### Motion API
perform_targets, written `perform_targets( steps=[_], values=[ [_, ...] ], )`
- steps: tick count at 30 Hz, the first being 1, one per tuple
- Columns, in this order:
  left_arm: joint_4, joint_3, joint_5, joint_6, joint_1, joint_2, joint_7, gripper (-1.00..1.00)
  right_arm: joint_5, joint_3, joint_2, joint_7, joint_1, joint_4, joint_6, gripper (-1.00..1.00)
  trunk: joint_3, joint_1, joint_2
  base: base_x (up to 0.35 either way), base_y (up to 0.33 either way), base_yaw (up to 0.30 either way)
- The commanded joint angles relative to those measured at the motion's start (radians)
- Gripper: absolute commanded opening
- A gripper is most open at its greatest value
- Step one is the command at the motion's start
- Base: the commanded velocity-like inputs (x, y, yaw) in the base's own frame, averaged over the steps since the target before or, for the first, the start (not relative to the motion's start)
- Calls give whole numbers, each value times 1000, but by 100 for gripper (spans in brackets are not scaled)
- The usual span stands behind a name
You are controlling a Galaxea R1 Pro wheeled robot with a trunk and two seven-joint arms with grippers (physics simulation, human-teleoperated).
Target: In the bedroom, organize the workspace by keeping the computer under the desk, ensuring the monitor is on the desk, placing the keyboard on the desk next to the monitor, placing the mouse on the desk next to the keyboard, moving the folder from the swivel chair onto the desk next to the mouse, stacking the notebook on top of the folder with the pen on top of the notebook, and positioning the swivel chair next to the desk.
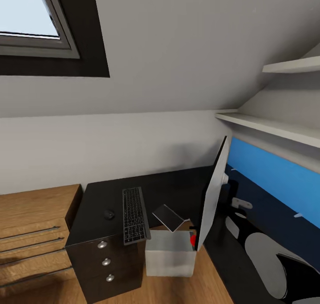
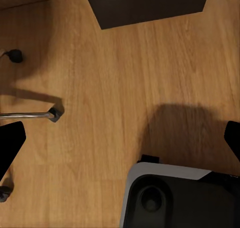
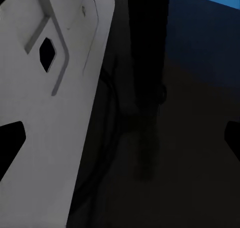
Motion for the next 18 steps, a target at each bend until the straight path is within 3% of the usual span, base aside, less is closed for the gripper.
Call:
perform_targets(
  steps=[1, 9, 18],
  values=[
    [0, -9, 4, -2, 0, 0, 6, 100, -1, -1, 0, -2, -1, 1, -4, 100, 0, 0, -1, 0, 0, 90],
    [0, -9, 4, -2, 0, 0, 6, 100, 0, -1, 0, -4, -1, 1, -4, 100, 0, 0, -1, 0, 0, 196],
    [0, -9, 4, -2, 0, 0, 6, 100, 1, -3, -1, -3, -1, 0, -4, 100, 0, 0, -1, 0, 0, 14]
  ],
)
